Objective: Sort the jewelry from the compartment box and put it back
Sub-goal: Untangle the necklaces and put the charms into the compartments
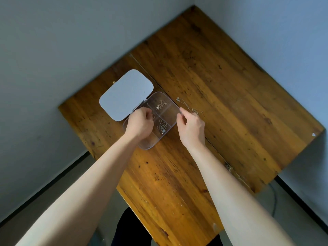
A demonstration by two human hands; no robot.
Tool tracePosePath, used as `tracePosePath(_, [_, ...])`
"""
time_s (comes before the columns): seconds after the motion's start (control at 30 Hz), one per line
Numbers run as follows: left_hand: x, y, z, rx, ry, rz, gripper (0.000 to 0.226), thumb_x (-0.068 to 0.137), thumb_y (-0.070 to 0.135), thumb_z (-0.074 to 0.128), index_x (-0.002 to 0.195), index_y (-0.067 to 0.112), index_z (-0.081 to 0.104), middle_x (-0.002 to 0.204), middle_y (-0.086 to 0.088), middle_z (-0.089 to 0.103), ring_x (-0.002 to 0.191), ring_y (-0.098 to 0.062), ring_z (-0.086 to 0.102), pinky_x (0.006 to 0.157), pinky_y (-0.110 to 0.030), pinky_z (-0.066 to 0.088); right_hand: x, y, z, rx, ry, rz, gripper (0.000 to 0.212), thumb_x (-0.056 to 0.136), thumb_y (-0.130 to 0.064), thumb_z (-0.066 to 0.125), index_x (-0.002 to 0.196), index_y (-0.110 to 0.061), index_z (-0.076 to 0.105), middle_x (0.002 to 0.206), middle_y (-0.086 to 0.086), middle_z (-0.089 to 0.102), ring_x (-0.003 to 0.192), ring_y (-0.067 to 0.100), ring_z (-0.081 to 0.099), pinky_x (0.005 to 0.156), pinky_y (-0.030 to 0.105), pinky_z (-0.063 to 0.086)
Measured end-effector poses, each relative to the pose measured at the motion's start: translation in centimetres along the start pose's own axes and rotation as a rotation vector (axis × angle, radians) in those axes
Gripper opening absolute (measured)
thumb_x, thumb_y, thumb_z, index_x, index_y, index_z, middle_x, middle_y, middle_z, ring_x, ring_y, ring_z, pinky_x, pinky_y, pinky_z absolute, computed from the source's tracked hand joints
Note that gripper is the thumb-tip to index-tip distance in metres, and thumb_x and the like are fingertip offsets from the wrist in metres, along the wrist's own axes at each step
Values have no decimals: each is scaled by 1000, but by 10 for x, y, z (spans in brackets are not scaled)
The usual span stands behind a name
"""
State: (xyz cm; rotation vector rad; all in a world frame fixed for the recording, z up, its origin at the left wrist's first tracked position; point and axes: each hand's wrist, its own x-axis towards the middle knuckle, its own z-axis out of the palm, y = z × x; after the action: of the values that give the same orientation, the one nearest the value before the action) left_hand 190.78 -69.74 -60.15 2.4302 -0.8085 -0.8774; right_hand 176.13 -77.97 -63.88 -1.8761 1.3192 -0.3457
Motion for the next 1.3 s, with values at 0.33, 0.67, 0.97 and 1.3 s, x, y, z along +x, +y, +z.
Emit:
tracePosePath(0.33, [-43,7,5,13,150,259,19,98,14,55,113,12,66,113,-6,66,90,-15,59,73,-23,48,-7,19,-26,45,-116,133,29,102,-35,54,128,-25,65,121,-5,70,104,3,60,71,4,35])
tracePosePath(0.67, [-83,0,86,359,-141,467,37,95,9,53,130,6,63,150,-15,48,139,-31,43,114,-37,35,2,60,-50,-236,1,93,37,98,-38,60,134,-29,58,132,2,55,102,13,61,73,22,50])
tracePosePath(0.97, [-76,2,86,414,-87,483,31,91,2,58,120,4,69,135,-14,62,122,-33,58,102,-39,48,23,53,-37,-338,65,-134,27,94,-29,70,115,-14,76,104,7,64,91,20,60,63,24,51])
tracePosePath(1.3, [-35,58,111,407,-24,440,53,95,8,54,147,5,41,144,-20,46,124,-39,50,90,-48,51,-14,112,-99,-165,-7,9,20,103,-31,53,110,-19,66,111,-3,55,89,8,52,72,11,42])
